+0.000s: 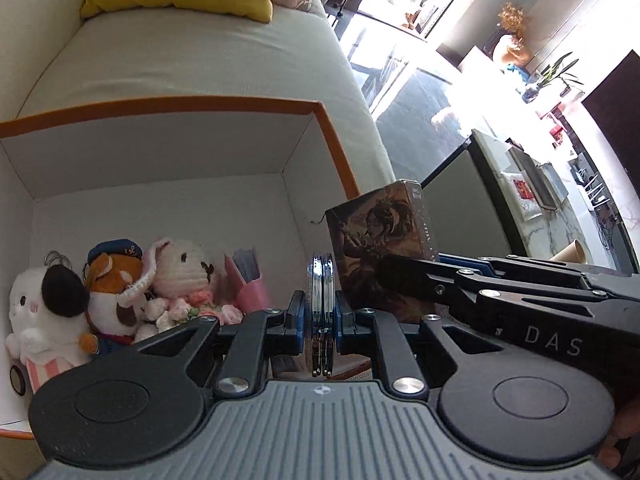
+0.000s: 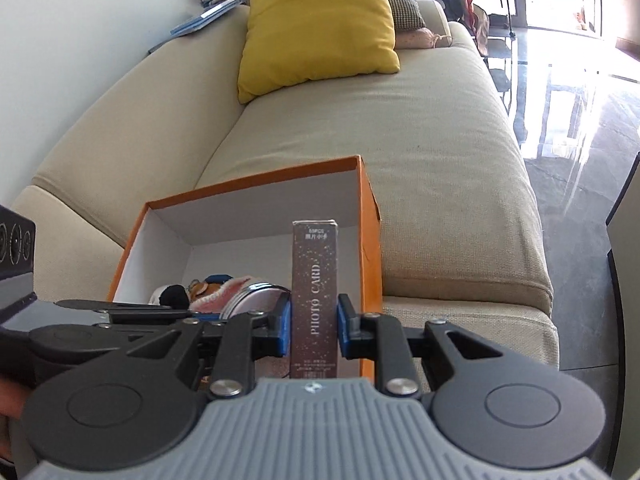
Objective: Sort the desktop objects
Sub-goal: 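Carry the compact mirror and PHOTO CARD box over the box with both grippers, then lower the compact mirror into the box and open the left gripper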
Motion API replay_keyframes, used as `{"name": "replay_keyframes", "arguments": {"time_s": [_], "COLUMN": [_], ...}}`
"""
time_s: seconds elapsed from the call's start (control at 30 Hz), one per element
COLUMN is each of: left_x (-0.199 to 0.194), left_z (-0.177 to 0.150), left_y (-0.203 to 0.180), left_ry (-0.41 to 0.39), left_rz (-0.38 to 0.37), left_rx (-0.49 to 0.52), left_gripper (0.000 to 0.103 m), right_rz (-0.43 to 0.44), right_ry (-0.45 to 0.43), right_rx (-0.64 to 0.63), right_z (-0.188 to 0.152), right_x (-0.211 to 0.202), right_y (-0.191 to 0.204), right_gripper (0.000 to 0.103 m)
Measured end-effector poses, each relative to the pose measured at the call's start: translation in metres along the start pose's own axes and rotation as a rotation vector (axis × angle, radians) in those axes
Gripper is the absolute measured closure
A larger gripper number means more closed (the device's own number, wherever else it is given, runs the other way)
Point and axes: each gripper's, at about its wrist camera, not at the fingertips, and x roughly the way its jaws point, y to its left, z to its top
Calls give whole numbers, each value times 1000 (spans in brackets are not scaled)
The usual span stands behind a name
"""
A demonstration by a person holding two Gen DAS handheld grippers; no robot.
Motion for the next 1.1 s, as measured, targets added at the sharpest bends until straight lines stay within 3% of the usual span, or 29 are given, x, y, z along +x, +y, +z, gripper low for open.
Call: {"name": "replay_keyframes", "arguments": {"time_s": [0.1, 0.37, 0.67, 0.73, 0.83, 0.97, 1.1], "left_x": [9, 16, 16, 13, -1, -9, -4], "left_z": [-2, -5, -11, -13, -13, -9, -8], "left_y": [7, 32, 57, 62, 64, 57, 56], "left_ry": [37, 72, 51, 37, -8, -30, -16], "left_rz": [22, -9, -49, -66, -111, -68, -90], "left_rx": [-27, -145, -245, -262, -240, -144, -126], "left_gripper": [88, 88, 93, 90, 83, 73, 73], "right_rz": [-3, 0, -49, -68, -131, -180, -264], "right_ry": [51, 165, 213, 233, 222, 195, 224], "right_rx": [1, 72, 86, 86, 23, -55, -188], "right_z": [1, -3, 0, 0, -2, 6, 13], "right_x": [13, 39, 58, 63, 65, 58, 65], "right_y": [-1, -5, 5, 8, 17, 27, 45], "right_gripper": [79, 79, 79, 79, 79, 79, 79]}}
